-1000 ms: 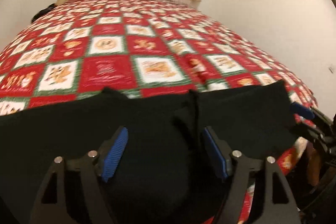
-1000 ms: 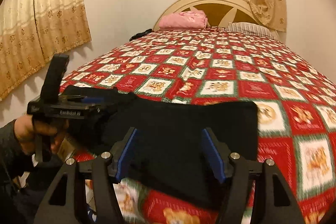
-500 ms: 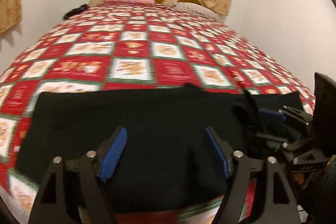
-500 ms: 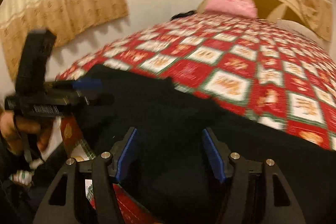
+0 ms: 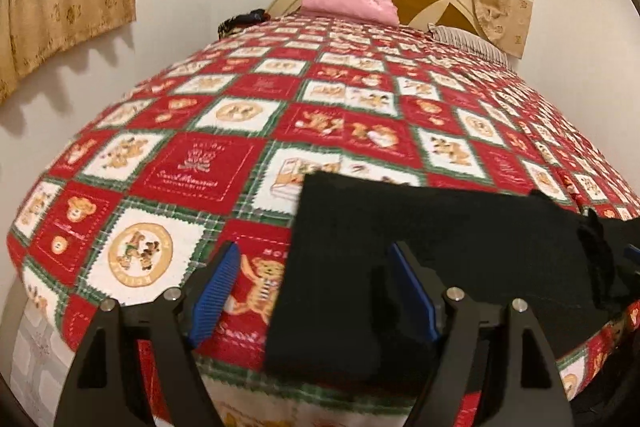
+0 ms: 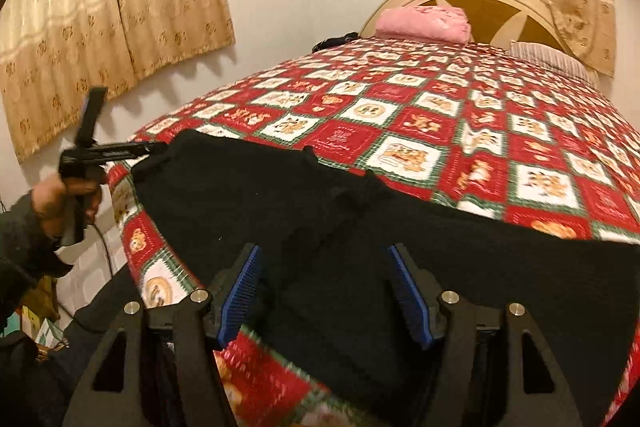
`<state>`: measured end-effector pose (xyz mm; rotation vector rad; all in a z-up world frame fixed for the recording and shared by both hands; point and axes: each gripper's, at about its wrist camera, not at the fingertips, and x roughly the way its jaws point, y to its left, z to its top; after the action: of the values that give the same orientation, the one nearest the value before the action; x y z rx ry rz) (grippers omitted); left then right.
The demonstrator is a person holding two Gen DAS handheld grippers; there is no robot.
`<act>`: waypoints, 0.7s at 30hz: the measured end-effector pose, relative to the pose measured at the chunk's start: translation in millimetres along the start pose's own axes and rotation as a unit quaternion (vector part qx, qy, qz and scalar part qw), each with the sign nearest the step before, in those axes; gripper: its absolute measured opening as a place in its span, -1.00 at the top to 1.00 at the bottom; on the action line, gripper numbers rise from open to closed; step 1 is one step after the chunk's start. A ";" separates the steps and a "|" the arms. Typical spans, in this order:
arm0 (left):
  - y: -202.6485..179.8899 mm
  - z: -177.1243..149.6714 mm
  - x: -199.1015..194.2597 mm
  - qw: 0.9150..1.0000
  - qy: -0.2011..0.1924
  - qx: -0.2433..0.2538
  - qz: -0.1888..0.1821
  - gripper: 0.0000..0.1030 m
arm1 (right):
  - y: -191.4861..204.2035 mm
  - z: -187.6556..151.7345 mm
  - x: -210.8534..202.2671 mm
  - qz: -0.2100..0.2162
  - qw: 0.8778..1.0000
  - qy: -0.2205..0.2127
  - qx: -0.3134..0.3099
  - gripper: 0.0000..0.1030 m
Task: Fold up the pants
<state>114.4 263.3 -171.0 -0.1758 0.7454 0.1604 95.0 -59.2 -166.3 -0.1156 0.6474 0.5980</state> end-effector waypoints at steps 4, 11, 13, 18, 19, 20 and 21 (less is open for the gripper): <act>7.5 -2.6 15.3 0.999 0.013 -0.027 -0.030 -0.54 | 2.3 -7.5 -12.0 -0.003 1.000 -0.008 0.003 -0.29; -6.9 -3.6 24.6 0.998 0.022 -0.009 -0.051 -0.69 | -1.8 -18.4 -14.5 0.001 1.000 -0.012 0.024 -0.30; -6.3 -2.9 23.5 0.998 0.026 -0.009 -0.055 -0.61 | -5.4 -19.7 -13.4 0.002 0.999 -0.011 0.035 -0.30; -4.1 0.1 10.8 0.997 0.035 -0.017 -0.065 -0.10 | -13.3 -23.5 -13.7 -0.008 0.999 -0.015 0.047 -0.30; -5.3 -0.3 11.9 0.997 0.039 -0.011 -0.060 -0.10 | -14.9 -24.2 -13.4 -0.009 0.999 -0.015 0.050 -0.30; -5.8 -0.6 14.7 0.997 0.042 -0.009 -0.059 -0.10 | -16.3 -24.6 -11.9 -0.009 0.998 -0.013 0.054 -0.31; -4.5 -1.2 17.6 0.997 0.039 -0.013 -0.061 -0.11 | -16.9 -24.9 -10.7 -0.009 0.998 -0.010 0.055 -0.31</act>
<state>127.3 260.1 -183.5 -0.2526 0.8083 0.0468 84.3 -85.4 -181.1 -0.0123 0.6569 0.5435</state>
